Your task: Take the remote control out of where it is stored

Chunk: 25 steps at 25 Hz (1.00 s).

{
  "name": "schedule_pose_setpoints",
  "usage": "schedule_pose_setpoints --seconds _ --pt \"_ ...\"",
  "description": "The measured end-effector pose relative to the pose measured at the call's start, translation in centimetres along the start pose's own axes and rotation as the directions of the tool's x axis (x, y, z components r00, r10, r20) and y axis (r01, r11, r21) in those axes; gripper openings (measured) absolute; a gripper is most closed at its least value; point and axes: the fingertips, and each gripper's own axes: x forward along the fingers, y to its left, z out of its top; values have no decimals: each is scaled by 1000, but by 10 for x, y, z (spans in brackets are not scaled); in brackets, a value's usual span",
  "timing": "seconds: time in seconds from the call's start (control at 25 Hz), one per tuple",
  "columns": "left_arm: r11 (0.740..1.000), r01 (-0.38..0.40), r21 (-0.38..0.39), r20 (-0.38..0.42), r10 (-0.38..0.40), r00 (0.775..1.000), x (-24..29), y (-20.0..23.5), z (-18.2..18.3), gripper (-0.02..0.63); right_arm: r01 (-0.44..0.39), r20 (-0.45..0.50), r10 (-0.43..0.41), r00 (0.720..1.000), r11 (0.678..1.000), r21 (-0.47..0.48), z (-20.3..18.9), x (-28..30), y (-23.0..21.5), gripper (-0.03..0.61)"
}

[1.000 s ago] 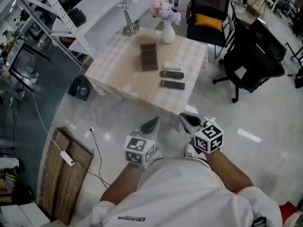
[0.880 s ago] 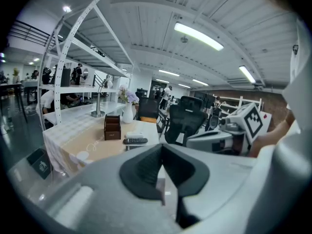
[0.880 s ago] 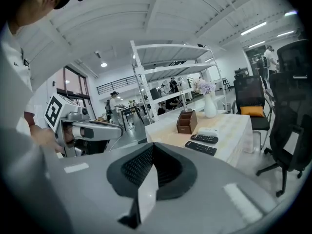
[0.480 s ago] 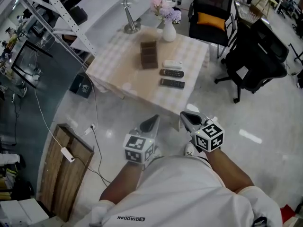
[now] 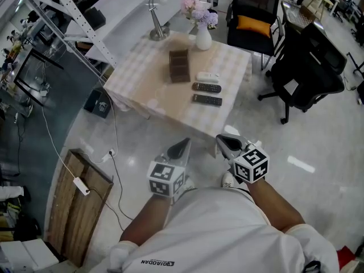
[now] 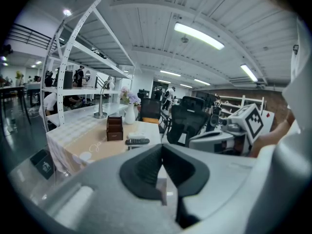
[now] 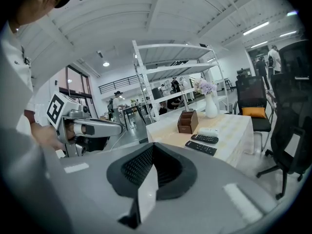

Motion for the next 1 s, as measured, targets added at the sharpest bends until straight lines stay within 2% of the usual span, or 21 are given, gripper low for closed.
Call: schedule_pose_setpoints --seconds 1.0 --pt "1000 -6 -3 12 6 1000 -6 8 2 3 17 5 -17 1000 1000 3 2 2 0 4"
